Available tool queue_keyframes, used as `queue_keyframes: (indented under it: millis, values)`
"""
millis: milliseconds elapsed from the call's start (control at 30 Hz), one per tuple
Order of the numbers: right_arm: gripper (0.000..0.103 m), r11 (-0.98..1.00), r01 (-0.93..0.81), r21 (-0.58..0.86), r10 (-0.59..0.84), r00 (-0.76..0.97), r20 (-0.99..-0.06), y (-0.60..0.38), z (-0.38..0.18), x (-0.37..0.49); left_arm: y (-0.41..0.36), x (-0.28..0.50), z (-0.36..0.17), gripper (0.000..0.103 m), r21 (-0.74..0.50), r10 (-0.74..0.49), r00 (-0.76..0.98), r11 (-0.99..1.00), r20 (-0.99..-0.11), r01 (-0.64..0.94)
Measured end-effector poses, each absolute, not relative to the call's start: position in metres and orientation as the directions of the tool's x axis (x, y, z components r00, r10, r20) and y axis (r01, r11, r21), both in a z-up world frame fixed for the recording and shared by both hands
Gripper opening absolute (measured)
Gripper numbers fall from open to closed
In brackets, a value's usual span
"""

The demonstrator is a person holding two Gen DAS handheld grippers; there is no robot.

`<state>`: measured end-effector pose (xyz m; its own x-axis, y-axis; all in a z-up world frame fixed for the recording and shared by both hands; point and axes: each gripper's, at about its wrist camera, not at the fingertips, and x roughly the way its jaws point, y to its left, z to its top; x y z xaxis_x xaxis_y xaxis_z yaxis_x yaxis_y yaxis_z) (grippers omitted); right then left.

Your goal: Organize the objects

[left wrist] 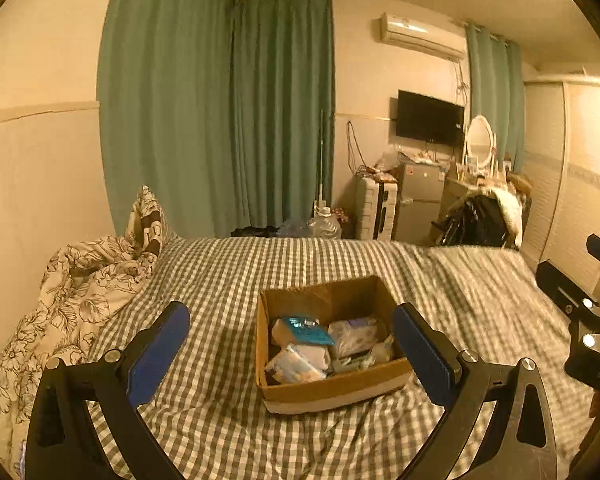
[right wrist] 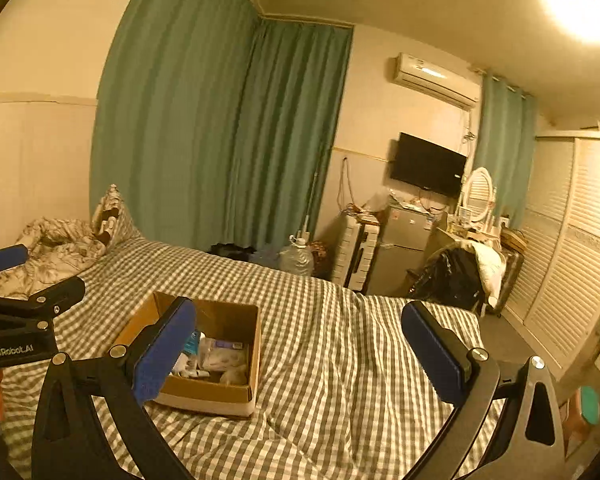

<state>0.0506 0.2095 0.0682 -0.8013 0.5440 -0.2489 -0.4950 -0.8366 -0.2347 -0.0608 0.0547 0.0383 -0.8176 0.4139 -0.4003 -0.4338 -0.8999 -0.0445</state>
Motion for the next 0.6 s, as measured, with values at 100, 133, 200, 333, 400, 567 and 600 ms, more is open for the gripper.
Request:
queue_keyframes:
  millis: [100,133,200,333,400,567,600]
  values:
    - [0.103,-0.861,-0.476,-0.180,0.509,-0.809,-0.293,0.221,0.040,0.045,0.062,-0.053,0.018,0.103,0.004,0.387,-0.832,-0.906,-0.399,-0.423]
    - [0.103,-0.861,-0.479,-0.173,0.509,-0.805,-0.305,0.224,0.033,0.043,0.064,-0.052,0.011,0.103,0.011,0.377,-0.835,-0.909,-0.401,-0.416]
    - [0.103,-0.868,-0.471,-0.157,0.496,-0.797,-0.345,0.232,0.016,0.040,0.065,-0.052,-0.002,0.103,0.006,0.369,-0.834,-0.913,-0.411,-0.407]
    - [0.103,-0.875,-0.471,-0.113,0.475,-0.789,-0.388,0.247,0.000,0.037,0.067,-0.053,-0.017,0.103,-0.012,0.369,-0.823,-0.915,-0.432,-0.404]
    - [0.103,-0.879,-0.469,-0.091,0.464,-0.792,-0.397,0.249,-0.003,0.038,0.068,-0.053,-0.020,0.103,-0.011,0.363,-0.823,-0.917,-0.437,-0.399]
    - [0.103,-0.880,-0.466,-0.090,0.460,-0.790,-0.405,0.250,-0.002,0.038,0.070,-0.050,-0.023,0.103,-0.006,0.365,-0.821,-0.915,-0.438,-0.403]
    - [0.103,-0.882,-0.462,-0.093,0.457,-0.792,-0.404,0.248,-0.002,0.038,0.069,-0.049,-0.024,0.103,-0.006,0.367,-0.820,-0.914,-0.440,-0.405]
